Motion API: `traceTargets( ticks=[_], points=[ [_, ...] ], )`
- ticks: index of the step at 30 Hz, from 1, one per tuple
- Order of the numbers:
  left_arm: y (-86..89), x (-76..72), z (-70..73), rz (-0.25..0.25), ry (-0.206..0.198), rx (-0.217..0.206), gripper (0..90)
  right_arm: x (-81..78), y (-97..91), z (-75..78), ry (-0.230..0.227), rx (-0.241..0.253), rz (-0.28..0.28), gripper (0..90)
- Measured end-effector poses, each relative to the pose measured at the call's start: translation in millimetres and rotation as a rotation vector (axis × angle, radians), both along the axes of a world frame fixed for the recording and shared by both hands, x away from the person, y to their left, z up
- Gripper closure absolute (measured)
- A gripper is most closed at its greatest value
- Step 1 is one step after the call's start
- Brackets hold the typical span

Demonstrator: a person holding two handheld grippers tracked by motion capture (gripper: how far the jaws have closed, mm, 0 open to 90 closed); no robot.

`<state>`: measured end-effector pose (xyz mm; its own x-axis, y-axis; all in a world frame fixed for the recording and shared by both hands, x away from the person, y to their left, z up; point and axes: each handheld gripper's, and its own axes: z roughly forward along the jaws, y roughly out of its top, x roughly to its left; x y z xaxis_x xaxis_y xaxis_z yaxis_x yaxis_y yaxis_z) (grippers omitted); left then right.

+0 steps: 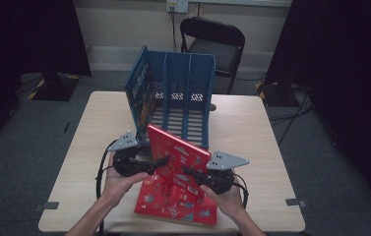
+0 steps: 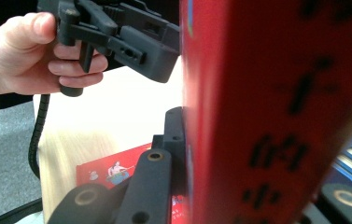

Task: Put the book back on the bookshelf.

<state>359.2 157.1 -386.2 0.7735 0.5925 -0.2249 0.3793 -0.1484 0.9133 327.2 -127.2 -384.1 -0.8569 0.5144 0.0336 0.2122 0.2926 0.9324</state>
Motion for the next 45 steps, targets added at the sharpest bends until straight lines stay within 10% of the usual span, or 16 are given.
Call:
traceTargets(
  ticks=[15, 45],
  points=[
    [44.7, 1.7, -30.3, 0.120, 0.090, 0.089, 18.4, 4.4, -0.4, 7.4, 0.037, -0.017, -0.010, 80.3],
    [55.4, 11.8, -51.5, 0.187, 0.132, 0.168, 18.5, 3.6, 2.8, 21.4, 0.054, -0.027, 0.005, 80.5]
  ],
)
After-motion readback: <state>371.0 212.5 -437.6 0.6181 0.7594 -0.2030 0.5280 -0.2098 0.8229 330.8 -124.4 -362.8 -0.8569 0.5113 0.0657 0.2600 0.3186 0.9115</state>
